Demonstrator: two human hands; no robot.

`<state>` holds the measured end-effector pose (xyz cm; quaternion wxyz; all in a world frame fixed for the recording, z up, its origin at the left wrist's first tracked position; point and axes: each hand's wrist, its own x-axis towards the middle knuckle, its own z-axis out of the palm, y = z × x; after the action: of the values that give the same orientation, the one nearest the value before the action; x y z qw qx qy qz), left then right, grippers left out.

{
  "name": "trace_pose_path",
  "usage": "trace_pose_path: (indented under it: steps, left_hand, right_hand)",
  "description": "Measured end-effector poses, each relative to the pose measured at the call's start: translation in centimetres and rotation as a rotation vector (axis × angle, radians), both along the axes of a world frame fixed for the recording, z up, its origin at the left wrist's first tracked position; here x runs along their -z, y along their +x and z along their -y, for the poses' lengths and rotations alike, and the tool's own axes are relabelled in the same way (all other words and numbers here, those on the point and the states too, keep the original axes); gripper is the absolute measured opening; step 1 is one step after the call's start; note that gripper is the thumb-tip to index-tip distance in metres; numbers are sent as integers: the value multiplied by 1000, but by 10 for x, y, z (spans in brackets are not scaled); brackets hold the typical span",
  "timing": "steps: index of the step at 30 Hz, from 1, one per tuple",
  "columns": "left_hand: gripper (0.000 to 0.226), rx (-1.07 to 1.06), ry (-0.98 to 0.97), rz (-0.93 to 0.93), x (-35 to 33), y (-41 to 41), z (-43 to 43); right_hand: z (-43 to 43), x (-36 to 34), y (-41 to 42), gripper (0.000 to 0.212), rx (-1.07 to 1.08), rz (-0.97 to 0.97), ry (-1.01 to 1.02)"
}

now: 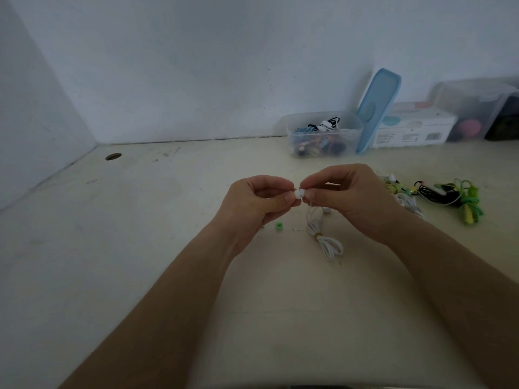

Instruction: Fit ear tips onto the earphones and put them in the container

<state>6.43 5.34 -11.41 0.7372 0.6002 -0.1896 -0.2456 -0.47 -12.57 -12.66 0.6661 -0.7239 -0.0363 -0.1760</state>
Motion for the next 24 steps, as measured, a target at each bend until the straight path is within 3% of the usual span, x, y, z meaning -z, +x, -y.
trace_pose_path:
  steps: [5, 13, 17, 24]
  left_hand:
    - [14, -16, 9, -5, 2, 1, 1]
    - [21, 39, -68, -60, 1, 2, 1]
    - [14, 31, -53, -37, 2, 3, 0]
    - [26, 29, -37, -13, 3, 2, 1]
  right_hand:
    - [-2, 0, -1, 17, 15, 5, -12]
    - [0, -2, -1, 24, -26, -4, 50]
    - [0, -2, -1, 17, -18, -5, 28]
    - [-4, -4, -4, 24, 0, 10, 1]
